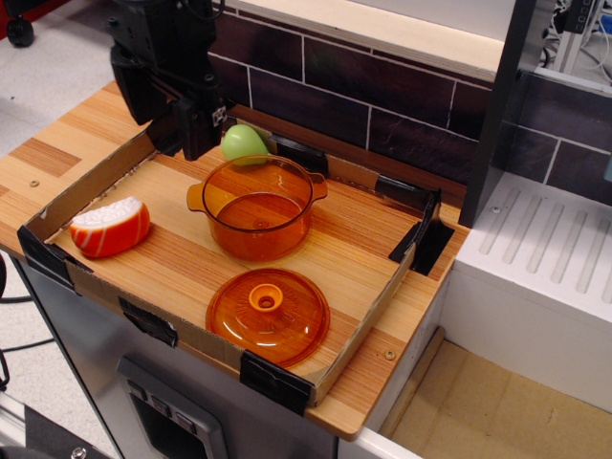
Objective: Put sushi in pot
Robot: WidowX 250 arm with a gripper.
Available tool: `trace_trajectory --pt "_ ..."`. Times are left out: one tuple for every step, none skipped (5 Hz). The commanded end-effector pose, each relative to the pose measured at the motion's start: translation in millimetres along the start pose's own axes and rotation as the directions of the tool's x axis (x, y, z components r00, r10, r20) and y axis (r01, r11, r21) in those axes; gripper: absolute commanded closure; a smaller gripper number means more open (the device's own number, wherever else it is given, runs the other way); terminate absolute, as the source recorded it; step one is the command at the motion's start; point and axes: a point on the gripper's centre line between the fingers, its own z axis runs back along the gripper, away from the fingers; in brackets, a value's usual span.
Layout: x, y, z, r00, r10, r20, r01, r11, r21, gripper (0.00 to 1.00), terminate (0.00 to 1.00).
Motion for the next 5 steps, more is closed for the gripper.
trace_trajectory --pt "-21 33 -31 0.991 -0.116 -0.062 0.116 0.993 -0.013 0.00 0.00" --pt "-36 33 -46 0.982 -0.169 -0.085 0.167 0.986 -0.027 0.00 0.00" --pt "-42 35 -60 0.979 -0.168 -0.114 0.165 0.986 -0.031 0.00 0.00" --pt "-41 33 -68 0.979 -0.159 -0.130 0.156 0.987 -0.034 0.00 0.00" --pt "-40 36 -81 0.978 -0.154 -0.144 0.154 0.988 -0.006 0.00 0.00"
